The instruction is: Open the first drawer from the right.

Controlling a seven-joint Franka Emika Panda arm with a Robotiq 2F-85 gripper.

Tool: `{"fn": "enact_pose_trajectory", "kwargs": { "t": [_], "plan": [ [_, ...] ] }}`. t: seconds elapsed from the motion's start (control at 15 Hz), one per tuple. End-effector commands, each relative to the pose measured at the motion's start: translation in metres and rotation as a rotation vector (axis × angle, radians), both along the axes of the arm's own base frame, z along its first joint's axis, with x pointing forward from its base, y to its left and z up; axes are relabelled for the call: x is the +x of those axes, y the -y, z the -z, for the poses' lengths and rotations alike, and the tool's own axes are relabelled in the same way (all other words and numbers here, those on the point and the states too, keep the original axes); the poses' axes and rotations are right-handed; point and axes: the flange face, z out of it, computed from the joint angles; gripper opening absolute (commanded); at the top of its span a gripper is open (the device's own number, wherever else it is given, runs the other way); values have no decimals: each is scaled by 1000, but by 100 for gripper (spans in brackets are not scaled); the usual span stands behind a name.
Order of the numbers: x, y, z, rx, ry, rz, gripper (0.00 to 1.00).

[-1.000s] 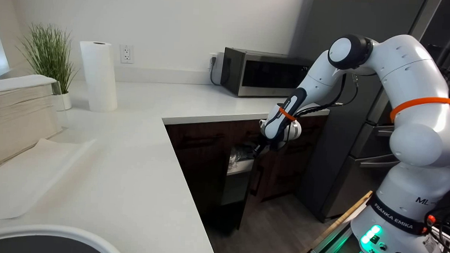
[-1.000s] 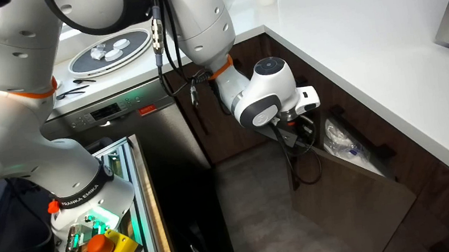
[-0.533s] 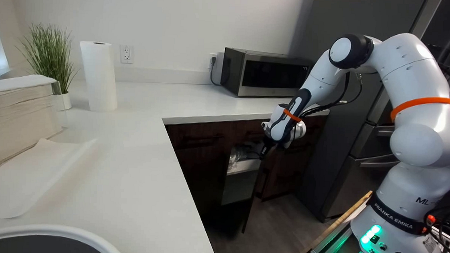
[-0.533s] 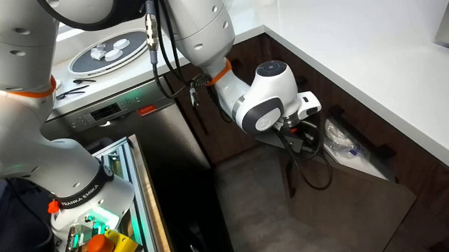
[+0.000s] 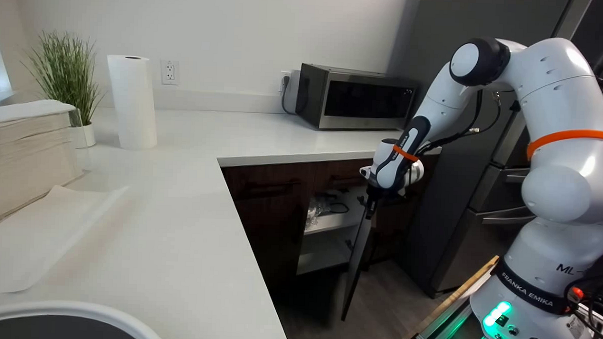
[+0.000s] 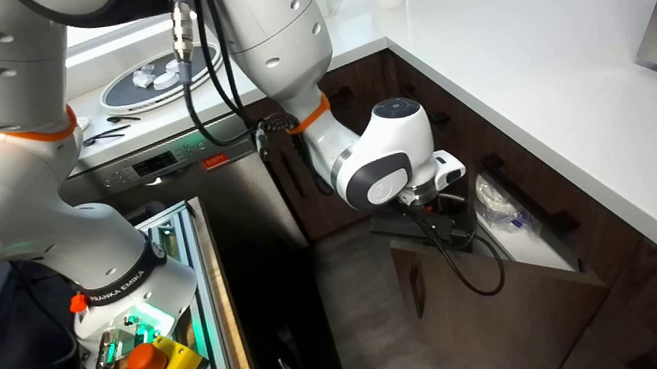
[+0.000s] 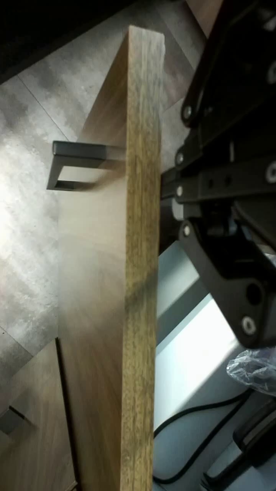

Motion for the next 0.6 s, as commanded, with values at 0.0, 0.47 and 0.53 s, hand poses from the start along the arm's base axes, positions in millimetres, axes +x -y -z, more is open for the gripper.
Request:
{"fn": "enact_pose_trajectory", "kwargs": {
  "t": [0.0,0.47,0.53],
  "plan": [
    [-30,25,-11,-42,-33,-130,0],
    [-82,94,-1,-125,-113,-170,0],
    [-89,103,0,-135,-122,-168,0]
  ]
}}
